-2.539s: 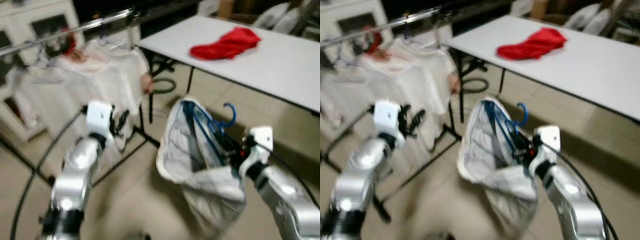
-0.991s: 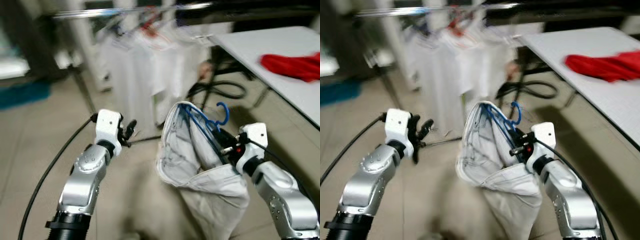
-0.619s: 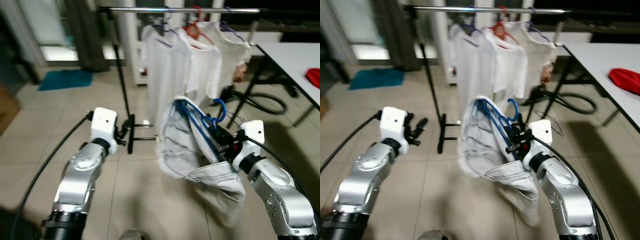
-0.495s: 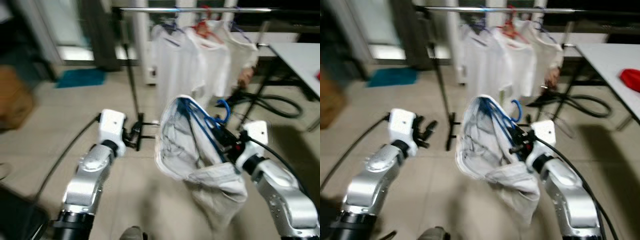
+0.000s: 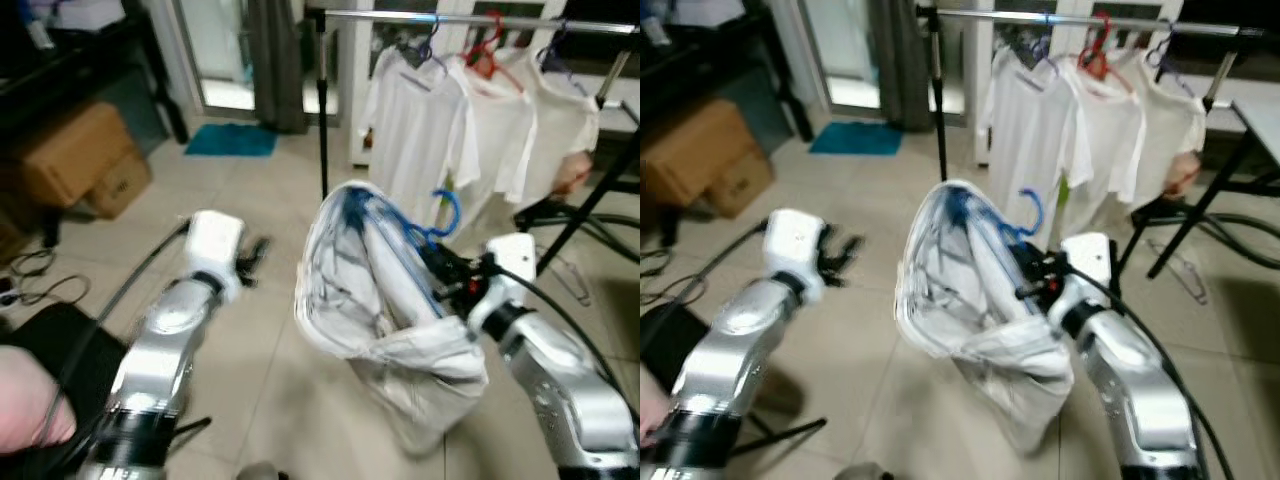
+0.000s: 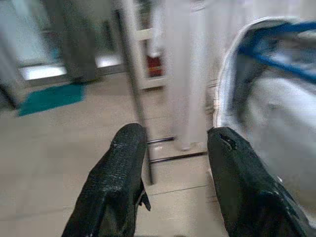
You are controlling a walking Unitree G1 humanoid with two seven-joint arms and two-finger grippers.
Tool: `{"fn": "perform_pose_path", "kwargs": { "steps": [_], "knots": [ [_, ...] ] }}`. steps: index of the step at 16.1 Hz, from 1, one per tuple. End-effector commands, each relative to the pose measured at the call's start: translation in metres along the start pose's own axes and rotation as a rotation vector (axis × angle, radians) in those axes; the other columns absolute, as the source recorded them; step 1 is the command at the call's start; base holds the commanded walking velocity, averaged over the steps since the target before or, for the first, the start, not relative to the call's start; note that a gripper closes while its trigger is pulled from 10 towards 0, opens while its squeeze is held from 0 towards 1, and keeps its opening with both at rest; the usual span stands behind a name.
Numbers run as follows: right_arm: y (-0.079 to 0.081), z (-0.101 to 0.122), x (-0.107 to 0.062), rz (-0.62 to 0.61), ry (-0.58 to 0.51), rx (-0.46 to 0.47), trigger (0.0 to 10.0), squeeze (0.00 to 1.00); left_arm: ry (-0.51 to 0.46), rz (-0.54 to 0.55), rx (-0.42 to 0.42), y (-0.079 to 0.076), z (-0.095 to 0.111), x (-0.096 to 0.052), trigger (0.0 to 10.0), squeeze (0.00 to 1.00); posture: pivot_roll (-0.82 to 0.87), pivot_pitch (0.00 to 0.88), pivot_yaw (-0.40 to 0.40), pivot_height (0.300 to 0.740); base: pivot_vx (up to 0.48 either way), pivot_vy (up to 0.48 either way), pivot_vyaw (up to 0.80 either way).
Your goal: Hang hanger
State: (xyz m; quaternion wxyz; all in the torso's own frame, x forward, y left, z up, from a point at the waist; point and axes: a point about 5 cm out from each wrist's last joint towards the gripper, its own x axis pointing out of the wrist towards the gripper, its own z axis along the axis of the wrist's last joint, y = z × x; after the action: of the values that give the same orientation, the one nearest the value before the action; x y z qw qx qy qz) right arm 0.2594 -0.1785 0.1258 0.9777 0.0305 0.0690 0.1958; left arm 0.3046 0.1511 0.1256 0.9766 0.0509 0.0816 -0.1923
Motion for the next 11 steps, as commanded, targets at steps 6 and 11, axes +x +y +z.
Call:
{"fn": "perform_pose_path", "kwargs": {
  "steps": [6,11],
  "knots": [
    [0.015,0.027,-0.004,0.143,-0.099,-0.054,10.0,0.0,0.026,-0.17,0.081,0.027,0.02,0.032,10.0,1.0,0.0,0.0,0.027,0.74,0.0,0.0,0.0],
    [0.022,0.033,-0.008,0.2,-0.111,-0.053,10.0,0.0,0.025,-0.351,0.113,0.012,0.032,0.058,10.0,0.0,-0.01,0.0,0.032,0.74,0.0,0.0,0.0]
  ]
}}
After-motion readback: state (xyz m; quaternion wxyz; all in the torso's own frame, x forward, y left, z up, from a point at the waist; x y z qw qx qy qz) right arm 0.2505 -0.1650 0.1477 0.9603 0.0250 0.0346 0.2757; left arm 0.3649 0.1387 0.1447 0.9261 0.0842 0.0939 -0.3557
